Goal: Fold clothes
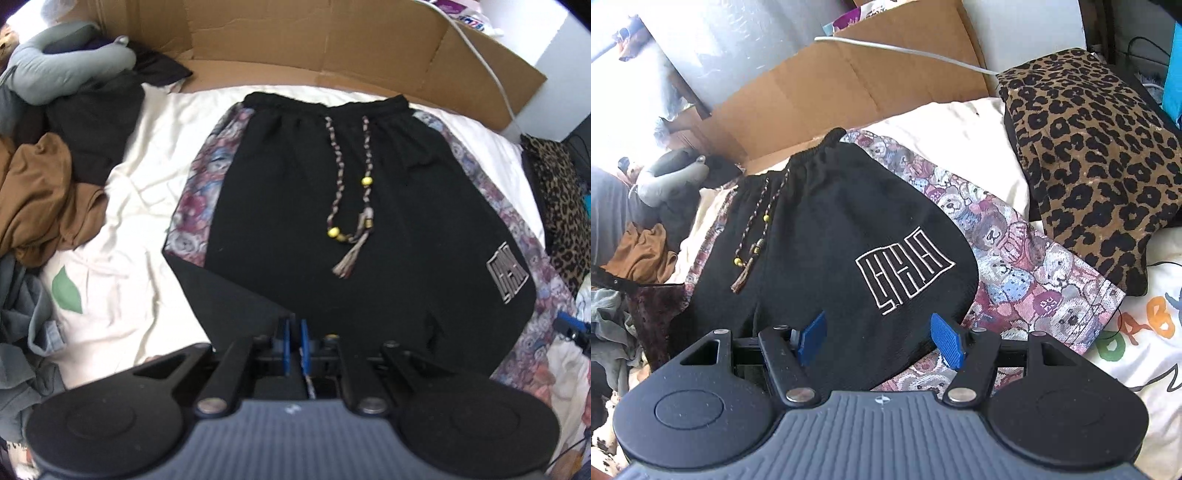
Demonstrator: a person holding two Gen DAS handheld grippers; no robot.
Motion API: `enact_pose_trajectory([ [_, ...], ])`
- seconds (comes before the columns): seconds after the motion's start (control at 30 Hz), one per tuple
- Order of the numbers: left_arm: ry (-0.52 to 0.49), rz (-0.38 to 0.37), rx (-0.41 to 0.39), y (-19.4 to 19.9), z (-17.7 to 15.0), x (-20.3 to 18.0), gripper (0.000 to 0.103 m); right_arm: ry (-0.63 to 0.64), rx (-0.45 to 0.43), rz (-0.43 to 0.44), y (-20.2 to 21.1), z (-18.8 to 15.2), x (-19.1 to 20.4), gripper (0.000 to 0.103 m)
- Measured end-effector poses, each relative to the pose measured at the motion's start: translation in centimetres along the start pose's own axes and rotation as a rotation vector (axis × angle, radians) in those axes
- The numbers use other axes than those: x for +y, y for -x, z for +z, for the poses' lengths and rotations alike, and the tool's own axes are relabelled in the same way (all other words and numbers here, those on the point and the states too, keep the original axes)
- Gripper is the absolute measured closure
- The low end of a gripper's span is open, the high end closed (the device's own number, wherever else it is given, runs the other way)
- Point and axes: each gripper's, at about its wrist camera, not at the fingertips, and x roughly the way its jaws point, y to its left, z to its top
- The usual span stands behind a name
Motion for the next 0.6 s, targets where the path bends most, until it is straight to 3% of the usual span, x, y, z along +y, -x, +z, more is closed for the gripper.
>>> enact_pose_trajectory([
  [0.17,-0.017,0.005,0.015,0.6,0.0,-2.4,0.096,0.033,-0.015,-0.019,0.7,0.2,1.1,0.034],
  [0.37,-0.022,0.010,0.032,1.3,0.2,-4.7,0.097,0.068,-0.032,0.067,1.3,0.4,3.7,0.034],
  [0.6,-0.034,-0.034,0.027,2.7,0.9,-6.7,0.097,0.080,-0.026,0.091,1.0,0.0,4.5,0.034],
])
